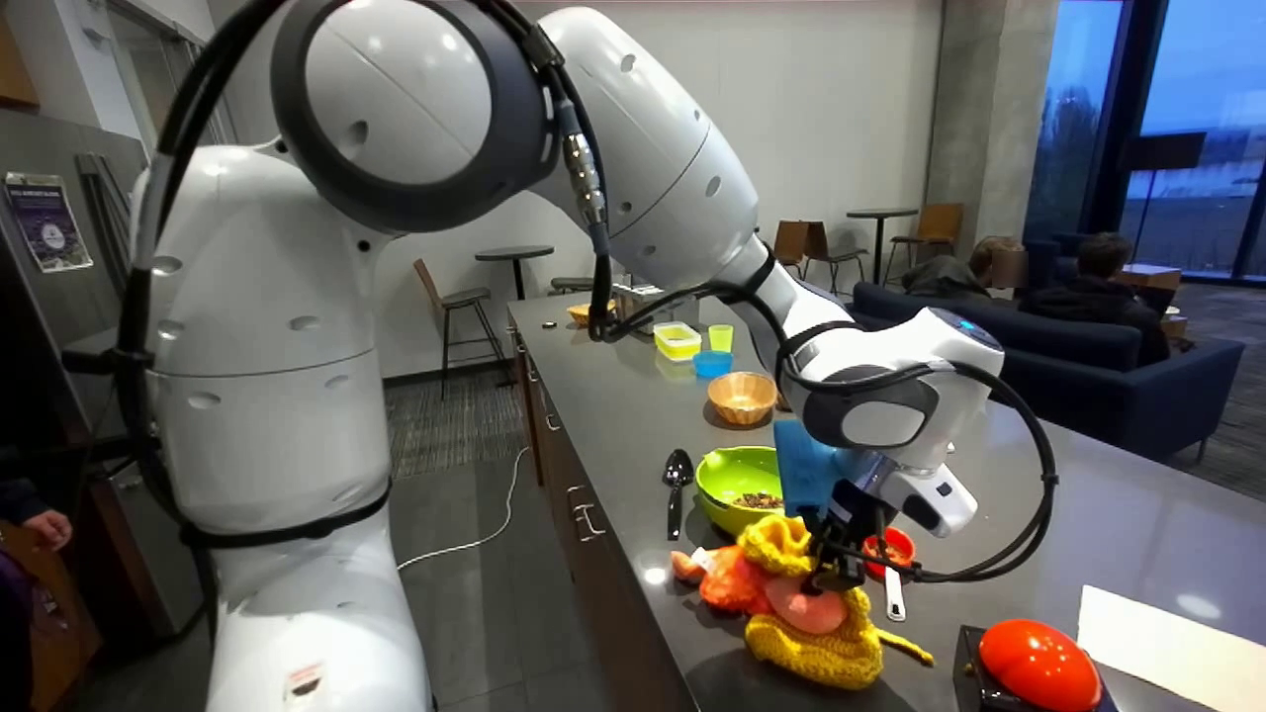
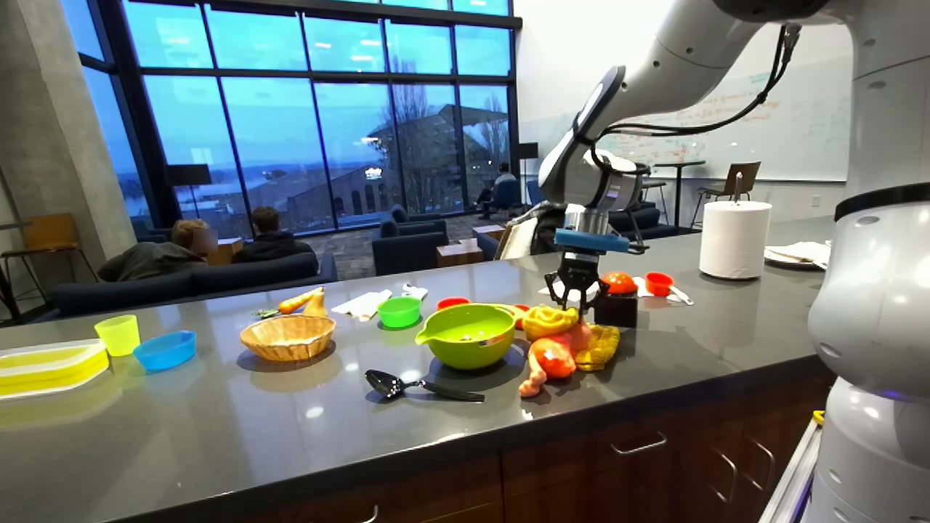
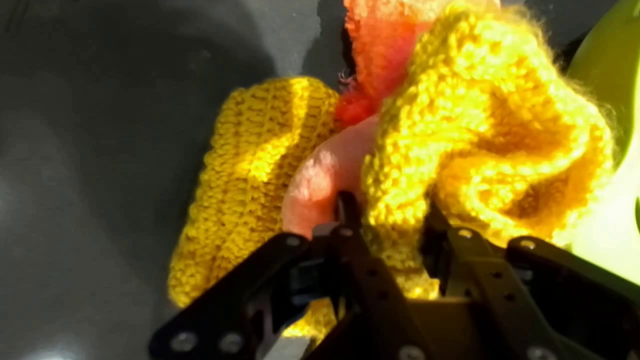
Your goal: Move the yellow cloth and plush toy backwards then lift up the yellow cloth and set it back down on the counter.
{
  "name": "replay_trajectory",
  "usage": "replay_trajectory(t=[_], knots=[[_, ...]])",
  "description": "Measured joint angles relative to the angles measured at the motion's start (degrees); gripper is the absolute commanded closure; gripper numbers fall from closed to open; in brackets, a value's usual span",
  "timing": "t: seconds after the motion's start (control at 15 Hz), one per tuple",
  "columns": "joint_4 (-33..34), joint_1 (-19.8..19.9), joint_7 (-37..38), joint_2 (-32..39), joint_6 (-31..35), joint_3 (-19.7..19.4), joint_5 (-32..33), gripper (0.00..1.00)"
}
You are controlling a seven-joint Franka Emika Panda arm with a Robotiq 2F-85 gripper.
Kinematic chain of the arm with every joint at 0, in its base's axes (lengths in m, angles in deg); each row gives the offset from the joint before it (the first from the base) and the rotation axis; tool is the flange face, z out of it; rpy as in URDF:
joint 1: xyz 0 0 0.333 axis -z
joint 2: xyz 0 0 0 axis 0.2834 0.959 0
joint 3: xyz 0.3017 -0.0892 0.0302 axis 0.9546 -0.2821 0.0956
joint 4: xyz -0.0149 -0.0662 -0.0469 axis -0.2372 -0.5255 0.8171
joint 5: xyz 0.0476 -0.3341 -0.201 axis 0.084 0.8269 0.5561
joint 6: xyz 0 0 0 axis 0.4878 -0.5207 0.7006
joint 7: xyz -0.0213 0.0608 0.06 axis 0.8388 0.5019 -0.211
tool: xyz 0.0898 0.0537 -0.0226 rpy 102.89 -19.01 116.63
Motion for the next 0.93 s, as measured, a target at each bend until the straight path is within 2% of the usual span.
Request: replay_trajectory(t=[0.13,0.47,0.67,0.73,0.8,0.93], knots=[[0.2,-0.6,0.7,-1.4,-1.0,0.2,0.9,1.00],[0.6,-2.4,5.8,-6.1,-5.2,1.3,5.7,0.99],[1.4,-3.0,7.0,-7.8,-8.3,2.2,6.5,0.99],[1.5,-3.1,7.0,-7.9,-9.0,2.4,6.3,0.96],[1.6,-3.2,6.9,-7.8,-9.3,2.5,6.0,0.69],[1.5,-3.3,6.7,-7.4,-9.7,2.6,5.0,0.64]])
